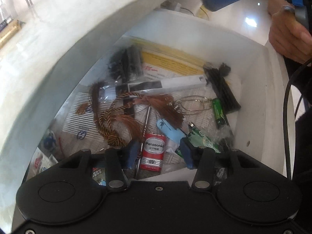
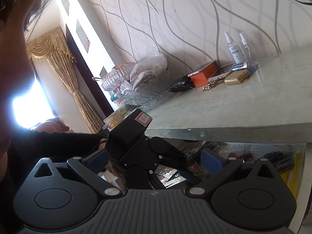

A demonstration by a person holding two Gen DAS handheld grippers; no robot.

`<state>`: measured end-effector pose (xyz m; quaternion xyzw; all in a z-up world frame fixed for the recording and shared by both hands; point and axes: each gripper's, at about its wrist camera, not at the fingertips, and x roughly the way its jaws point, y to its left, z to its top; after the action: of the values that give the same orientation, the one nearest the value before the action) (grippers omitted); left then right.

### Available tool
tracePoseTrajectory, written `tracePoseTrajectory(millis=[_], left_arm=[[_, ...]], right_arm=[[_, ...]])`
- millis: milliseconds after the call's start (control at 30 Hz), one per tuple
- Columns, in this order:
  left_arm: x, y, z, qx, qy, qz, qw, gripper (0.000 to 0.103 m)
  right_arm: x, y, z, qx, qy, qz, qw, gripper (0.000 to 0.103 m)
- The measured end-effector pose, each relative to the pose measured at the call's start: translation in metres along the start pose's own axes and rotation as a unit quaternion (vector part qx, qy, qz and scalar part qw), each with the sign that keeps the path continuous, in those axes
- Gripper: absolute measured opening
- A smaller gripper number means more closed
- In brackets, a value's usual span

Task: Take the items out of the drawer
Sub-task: 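Lower the open left gripper into the drawer over a red square battery, then grasp the red square battery and lift it onto the countertop with the left gripper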

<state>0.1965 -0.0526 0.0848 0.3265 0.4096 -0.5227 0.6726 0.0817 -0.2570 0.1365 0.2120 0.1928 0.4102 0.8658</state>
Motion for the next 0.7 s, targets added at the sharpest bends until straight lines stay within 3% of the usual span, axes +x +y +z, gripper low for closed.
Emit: tracePoseTrajectory(millis=[133, 267, 333, 500, 700], left_arm=[[0.003, 0.014, 0.004, -0.002, 0.018, -0.022, 0.9996, 0.044], [0.007, 0.014, 0.005, 0.016, 0.034, -0.034, 0.9987, 0.035], [0.007, 0.013, 0.007, 0.030, 0.039, -0.035, 0.9982, 0.024], [0.011, 0.009, 0.013, 0.058, 0.053, -0.033, 0.9964, 0.024], [0.020, -0.014, 0.020, 0.129, 0.080, -0.006, 0.9884, 0.031]], right_arm=[[-0.001, 0.000, 0.000, 0.000, -0.005, 0.001, 1.000, 0.103], [-0.002, 0.000, 0.001, 0.000, -0.011, -0.002, 1.000, 0.103], [-0.002, 0.000, 0.001, 0.001, -0.013, -0.004, 1.000, 0.103], [-0.003, 0.000, 0.000, 0.003, -0.016, -0.007, 1.000, 0.103], [-0.002, 0.001, -0.001, 0.001, -0.016, -0.008, 1.000, 0.103]])
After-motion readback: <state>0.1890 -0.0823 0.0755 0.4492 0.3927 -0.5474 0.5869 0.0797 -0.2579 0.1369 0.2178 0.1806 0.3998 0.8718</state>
